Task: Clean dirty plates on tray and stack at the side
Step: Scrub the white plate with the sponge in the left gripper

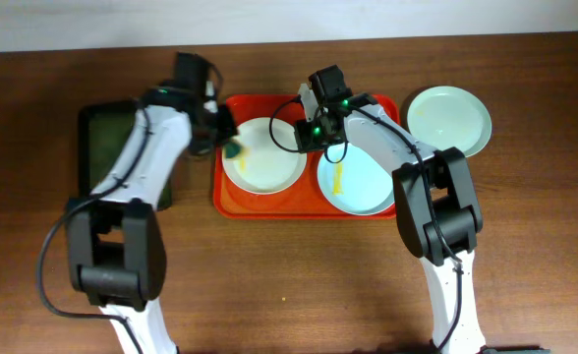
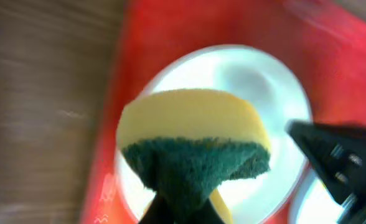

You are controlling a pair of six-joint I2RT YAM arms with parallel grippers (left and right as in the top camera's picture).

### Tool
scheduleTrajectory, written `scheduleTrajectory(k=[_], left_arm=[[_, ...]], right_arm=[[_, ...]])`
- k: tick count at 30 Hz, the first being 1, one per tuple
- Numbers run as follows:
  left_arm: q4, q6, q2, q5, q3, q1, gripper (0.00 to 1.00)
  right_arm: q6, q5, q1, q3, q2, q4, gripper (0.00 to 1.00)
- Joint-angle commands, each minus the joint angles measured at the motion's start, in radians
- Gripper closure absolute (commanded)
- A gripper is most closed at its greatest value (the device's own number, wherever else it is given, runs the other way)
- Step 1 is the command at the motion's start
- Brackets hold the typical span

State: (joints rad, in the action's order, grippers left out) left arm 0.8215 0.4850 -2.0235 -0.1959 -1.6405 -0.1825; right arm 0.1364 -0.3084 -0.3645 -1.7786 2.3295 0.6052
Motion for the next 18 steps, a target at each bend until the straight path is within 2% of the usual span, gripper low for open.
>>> scheduleTrajectory(k=[1,7,15,18], left_arm=[[-0.110,0.076,-0.028,-0.040,0.036,-0.071,1.00],[-0.148,0.106,-0.069,0.075,0.036,-0.114,1.00],[-0.193,0.106,-0.191,0.114,0.036,-0.114,1.00],[-0.146,0.101,-0.204,0.285,0.036,-0.116,1.00]], right_arm=[[0.011,0.011,-0.010,-0.004,0.030,0.011,0.96],[0.010,0.011,-0.009,-0.004,0.030,0.012,0.96],[0.010,0.011,-0.010,-0.004,0.030,0.012,0.96],[0.010,0.011,-0.010,-0.004,0.030,0.016,0.96]])
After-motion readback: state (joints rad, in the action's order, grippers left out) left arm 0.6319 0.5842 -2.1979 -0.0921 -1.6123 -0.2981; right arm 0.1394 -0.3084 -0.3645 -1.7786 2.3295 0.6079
